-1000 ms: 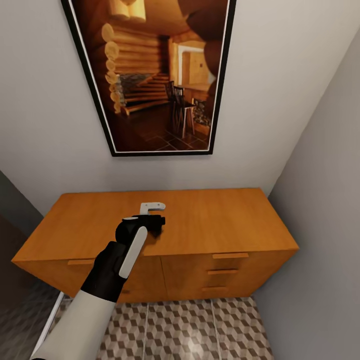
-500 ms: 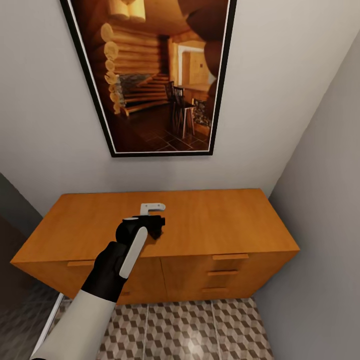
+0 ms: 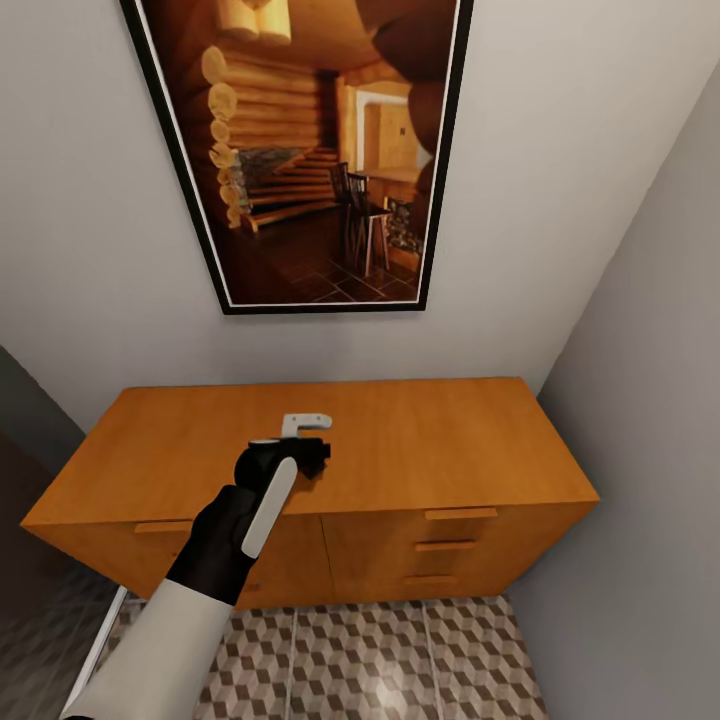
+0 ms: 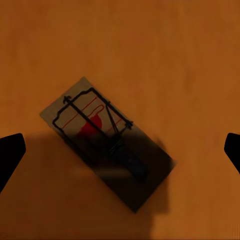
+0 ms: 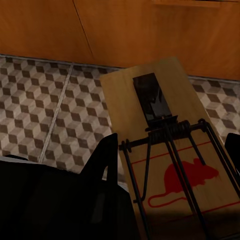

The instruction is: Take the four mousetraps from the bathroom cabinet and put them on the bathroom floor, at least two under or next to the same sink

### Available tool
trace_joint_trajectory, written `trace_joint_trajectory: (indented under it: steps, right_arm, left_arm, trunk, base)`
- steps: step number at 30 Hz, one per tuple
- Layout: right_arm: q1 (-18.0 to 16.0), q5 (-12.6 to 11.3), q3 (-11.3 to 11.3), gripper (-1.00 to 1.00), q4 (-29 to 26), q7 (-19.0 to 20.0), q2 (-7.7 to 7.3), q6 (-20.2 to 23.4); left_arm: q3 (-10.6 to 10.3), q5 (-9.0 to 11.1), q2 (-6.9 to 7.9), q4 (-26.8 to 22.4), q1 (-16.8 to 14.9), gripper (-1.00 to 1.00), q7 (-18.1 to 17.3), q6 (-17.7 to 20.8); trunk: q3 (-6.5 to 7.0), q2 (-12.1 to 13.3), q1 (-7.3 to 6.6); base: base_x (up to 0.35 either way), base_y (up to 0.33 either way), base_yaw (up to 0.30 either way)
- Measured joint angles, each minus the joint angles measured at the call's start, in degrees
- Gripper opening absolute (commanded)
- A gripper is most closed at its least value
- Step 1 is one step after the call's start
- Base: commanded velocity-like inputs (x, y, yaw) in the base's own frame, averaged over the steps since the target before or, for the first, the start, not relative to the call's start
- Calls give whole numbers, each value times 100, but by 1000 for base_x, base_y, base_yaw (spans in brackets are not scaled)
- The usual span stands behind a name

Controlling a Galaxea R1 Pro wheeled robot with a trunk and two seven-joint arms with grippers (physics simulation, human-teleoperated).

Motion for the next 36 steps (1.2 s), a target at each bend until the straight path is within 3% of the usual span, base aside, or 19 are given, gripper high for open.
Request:
trace_joint_trajectory:
  steps: [36]
  right_arm:
    - [1,0,6,-100,0,0,0,0]
  left_arm:
    - [11,33,-4,193,0,100,-1,-3]
  trunk:
    - [-78,0,0]
  base:
    - [0,0,0]
